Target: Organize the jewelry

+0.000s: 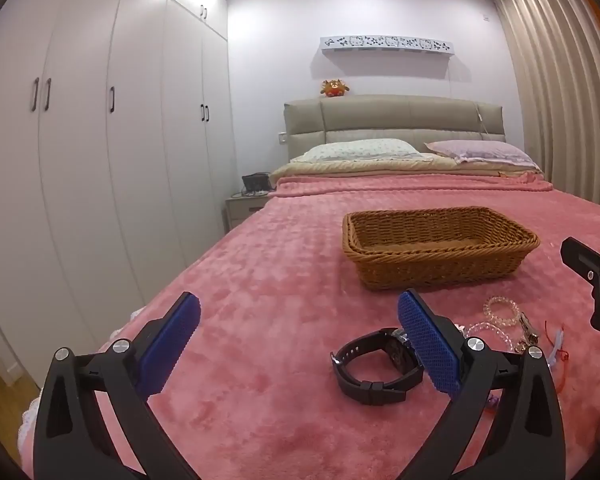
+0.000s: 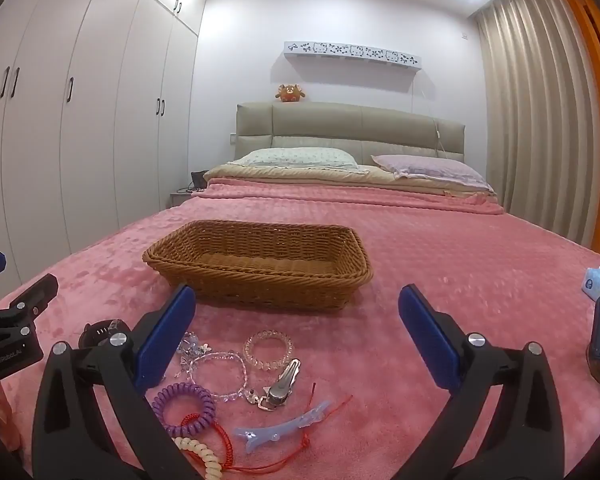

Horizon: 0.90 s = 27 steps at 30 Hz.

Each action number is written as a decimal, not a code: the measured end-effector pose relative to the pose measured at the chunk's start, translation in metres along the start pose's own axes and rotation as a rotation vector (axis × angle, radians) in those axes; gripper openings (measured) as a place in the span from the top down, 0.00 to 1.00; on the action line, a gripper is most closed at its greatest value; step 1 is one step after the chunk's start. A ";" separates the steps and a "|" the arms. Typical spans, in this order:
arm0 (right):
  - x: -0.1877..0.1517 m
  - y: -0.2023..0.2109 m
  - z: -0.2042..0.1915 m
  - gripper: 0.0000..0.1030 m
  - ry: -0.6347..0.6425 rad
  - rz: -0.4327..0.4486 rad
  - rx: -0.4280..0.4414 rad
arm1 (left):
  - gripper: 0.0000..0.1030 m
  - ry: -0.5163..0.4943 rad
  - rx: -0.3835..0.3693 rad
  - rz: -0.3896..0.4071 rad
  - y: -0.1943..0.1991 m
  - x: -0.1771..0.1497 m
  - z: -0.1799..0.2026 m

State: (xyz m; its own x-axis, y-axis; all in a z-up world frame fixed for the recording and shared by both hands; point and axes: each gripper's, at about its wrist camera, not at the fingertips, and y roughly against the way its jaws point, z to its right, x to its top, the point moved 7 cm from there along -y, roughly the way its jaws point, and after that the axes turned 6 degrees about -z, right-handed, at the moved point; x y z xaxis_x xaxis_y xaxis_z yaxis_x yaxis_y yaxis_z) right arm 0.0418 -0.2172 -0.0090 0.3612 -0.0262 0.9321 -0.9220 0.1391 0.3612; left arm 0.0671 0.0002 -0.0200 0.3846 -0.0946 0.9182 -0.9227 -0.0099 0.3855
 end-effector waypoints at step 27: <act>-0.001 0.000 -0.003 0.06 0.009 0.002 -0.004 | 0.07 0.000 -0.001 -0.002 0.000 0.000 -0.001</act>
State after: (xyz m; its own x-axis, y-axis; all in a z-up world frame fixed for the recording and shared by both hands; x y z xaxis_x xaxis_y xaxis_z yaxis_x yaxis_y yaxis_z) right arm 0.0417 -0.2147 -0.0097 0.3610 -0.0167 0.9324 -0.9221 0.1434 0.3595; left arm 0.0669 0.0014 -0.0197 0.3868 -0.0944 0.9173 -0.9217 -0.0090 0.3877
